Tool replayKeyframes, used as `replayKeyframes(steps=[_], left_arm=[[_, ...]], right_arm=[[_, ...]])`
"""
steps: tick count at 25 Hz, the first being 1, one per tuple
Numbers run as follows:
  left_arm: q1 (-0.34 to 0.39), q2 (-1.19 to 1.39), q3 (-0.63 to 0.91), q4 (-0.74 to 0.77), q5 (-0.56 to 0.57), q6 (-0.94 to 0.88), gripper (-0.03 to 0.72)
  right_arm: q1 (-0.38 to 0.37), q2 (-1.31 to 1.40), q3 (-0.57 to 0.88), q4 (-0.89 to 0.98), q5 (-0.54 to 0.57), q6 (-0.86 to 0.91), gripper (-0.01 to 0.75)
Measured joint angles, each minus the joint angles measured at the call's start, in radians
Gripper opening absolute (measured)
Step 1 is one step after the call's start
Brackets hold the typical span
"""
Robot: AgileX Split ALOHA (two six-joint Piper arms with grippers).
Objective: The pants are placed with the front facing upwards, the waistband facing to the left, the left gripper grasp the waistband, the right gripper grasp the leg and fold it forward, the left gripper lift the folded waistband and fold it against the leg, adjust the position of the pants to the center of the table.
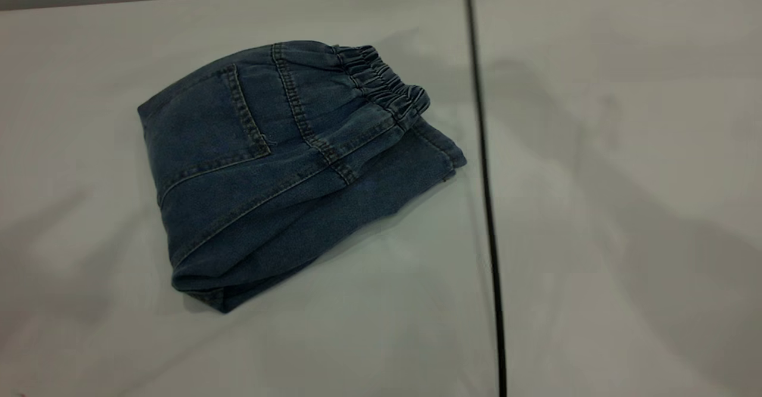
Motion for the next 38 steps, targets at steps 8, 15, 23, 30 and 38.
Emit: replayKeyframes(steps=[8,15,23,30,38], left_arm=[[0.002,-0.064,0.0,0.014,0.002,-0.001,0.569],[-0.004,-0.064,0.0,-0.002,0.0,-0.001,0.549],[-0.03,-0.054,0.0,-0.006,-0.002,-0.001,0.52],[-0.03,-0.051,0.0,-0.005,-0.004,-0.001,0.519],[-0.03,-0.051,0.0,-0.005,-0.005,0.001,0.519]], right_arm=[[0.198,0.042,0.079,-0.209,0.002,0.073,0.542],[0.255,0.127,0.08,-0.313,0.0,0.094,0.533],[0.254,0.187,0.079,-0.441,-0.021,0.162,0.531],[0.254,0.239,0.079,-0.449,-0.03,0.211,0.531],[0.256,0.284,0.074,-0.517,-0.018,0.346,0.528]])
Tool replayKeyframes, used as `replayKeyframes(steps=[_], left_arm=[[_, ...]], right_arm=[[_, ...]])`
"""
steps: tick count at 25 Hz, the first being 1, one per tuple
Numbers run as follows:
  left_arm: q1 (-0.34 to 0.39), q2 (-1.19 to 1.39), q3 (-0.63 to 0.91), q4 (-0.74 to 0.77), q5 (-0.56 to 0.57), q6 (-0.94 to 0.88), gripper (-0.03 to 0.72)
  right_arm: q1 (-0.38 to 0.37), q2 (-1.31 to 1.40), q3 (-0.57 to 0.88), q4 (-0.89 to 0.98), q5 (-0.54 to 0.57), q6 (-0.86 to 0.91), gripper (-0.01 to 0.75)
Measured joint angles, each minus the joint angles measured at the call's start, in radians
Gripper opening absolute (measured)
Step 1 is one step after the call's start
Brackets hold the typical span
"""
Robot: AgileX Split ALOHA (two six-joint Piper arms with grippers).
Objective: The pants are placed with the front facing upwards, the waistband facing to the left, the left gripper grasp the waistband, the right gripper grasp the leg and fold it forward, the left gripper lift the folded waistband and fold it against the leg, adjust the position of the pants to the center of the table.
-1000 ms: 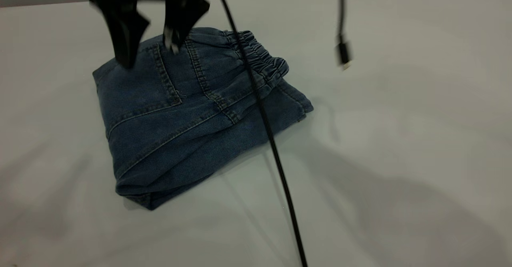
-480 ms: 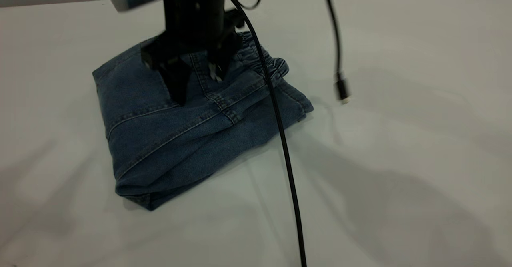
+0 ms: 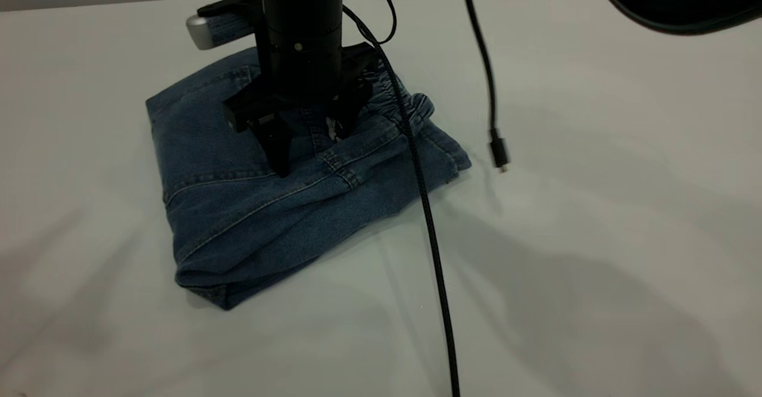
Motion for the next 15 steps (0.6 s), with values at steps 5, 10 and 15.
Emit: replayKeyframes(steps=[5,10,15], left_arm=[[-0.031,0.0,0.0,0.0,-0.001,-0.001,0.519],[-0.047,0.0,0.0,0.0,-0.006,-0.001,0.519],[-0.061,0.0,0.0,0.004,-0.007,0.001,0.519]], right_arm=[[-0.002,0.007,0.0,-0.047,0.015,0.107,0.526],[-0.025,0.009,0.0,-0.075,0.028,0.179,0.525],[-0.084,0.01,0.001,-0.086,0.032,0.232,0.526]])
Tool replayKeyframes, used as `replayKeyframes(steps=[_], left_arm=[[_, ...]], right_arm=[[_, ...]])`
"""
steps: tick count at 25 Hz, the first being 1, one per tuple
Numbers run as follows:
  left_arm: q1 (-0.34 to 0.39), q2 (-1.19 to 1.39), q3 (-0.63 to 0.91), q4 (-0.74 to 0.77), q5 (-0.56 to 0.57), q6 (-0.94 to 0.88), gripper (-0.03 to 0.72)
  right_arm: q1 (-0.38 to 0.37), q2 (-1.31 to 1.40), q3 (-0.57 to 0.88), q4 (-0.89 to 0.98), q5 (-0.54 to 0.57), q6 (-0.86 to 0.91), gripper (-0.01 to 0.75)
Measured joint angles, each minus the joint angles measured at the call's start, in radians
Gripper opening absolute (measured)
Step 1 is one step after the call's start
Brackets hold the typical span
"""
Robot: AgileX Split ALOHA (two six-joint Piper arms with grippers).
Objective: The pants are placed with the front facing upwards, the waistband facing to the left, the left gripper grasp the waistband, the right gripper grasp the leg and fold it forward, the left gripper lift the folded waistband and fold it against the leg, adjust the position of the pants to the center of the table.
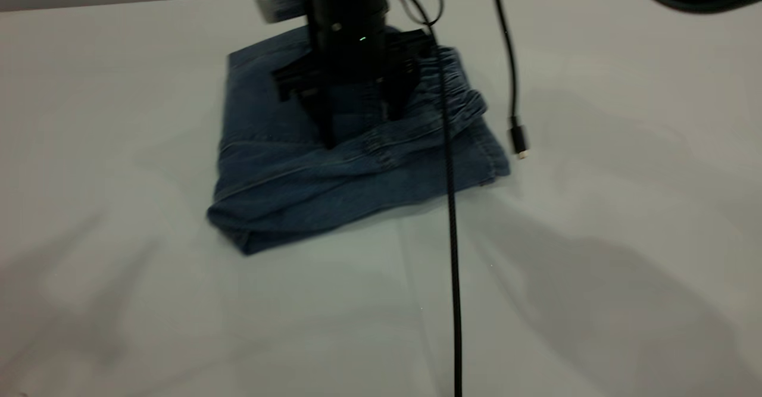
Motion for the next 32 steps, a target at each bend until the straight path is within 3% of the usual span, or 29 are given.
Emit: replayKeyframes(steps=[7,15,32], left_arm=[[0.0,0.0,0.0,0.004,-0.004,0.0,0.519],[0.0,0.0,0.0,0.004,-0.018,0.0,0.519],[0.0,-0.01,0.0,0.025,0.013,-0.004,0.519]], right_arm=[[-0.072,-0.016,0.003,-0.018,-0.004,0.019,0.526],[-0.069,-0.082,0.007,-0.038,-0.004,-0.016,0.526],[-0.067,-0.633,0.009,-0.011,-0.005,-0.287,0.528]])
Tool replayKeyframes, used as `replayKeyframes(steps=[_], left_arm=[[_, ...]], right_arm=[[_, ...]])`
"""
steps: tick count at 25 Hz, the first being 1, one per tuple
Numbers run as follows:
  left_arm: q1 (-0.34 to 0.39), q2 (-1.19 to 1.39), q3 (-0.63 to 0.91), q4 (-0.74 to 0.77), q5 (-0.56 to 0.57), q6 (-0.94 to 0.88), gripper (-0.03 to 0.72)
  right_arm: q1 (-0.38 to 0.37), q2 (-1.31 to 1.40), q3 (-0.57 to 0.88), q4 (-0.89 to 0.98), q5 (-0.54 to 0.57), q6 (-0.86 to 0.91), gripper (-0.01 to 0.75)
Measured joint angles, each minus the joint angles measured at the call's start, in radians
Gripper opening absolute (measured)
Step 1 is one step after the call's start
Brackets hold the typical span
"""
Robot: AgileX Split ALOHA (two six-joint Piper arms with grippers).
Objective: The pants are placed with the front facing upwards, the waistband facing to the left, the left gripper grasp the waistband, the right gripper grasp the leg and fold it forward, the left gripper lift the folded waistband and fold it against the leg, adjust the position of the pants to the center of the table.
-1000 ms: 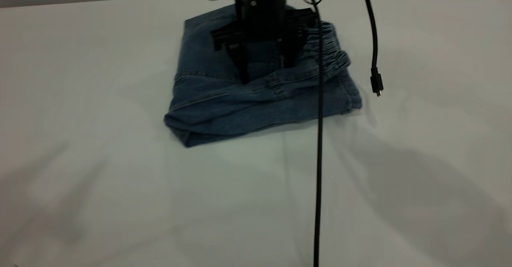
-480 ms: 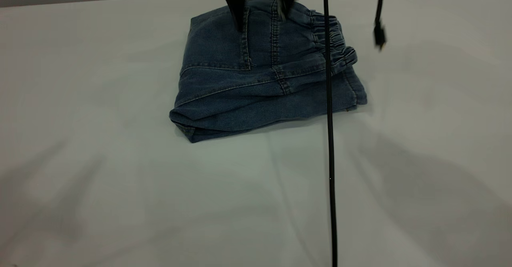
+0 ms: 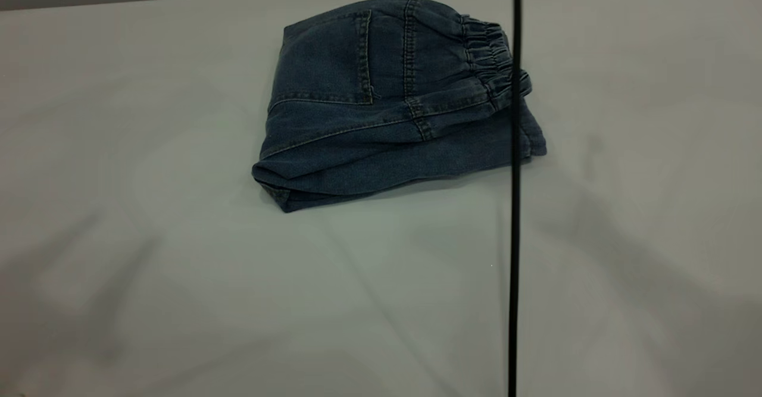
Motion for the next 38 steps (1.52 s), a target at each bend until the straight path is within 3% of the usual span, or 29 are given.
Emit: replayKeyframes(steps=[6,15,21,27,32,38], left_arm=[[-0.011,-0.023,0.0,-0.001,0.005,-0.003,0.519],[-0.194,-0.045,0.0,0.147,0.024,-0.077,0.519],[-0.2,-0.167,0.0,0.278,0.103,-0.191,0.519],[-0.196,-0.309,0.0,0.428,0.112,-0.353,0.519],[-0.196,-0.386,0.015,0.562,0.234,-0.485,0.519],[-0.196,-0.496,0.134,0.675,0.345,-0.624,0.519]], right_arm=[[0.001,-0.289,0.156,-0.029,-0.001,-0.041,0.528],[0.001,-0.784,0.606,-0.036,-0.003,-0.04,0.528],[0.001,-1.171,0.967,-0.023,-0.004,0.005,0.528],[0.001,-1.533,1.321,-0.026,-0.044,0.063,0.528],[0.001,-1.767,1.508,0.013,-0.052,-0.003,0.528],[0.001,-1.848,1.666,0.091,-0.102,-0.045,0.528]])
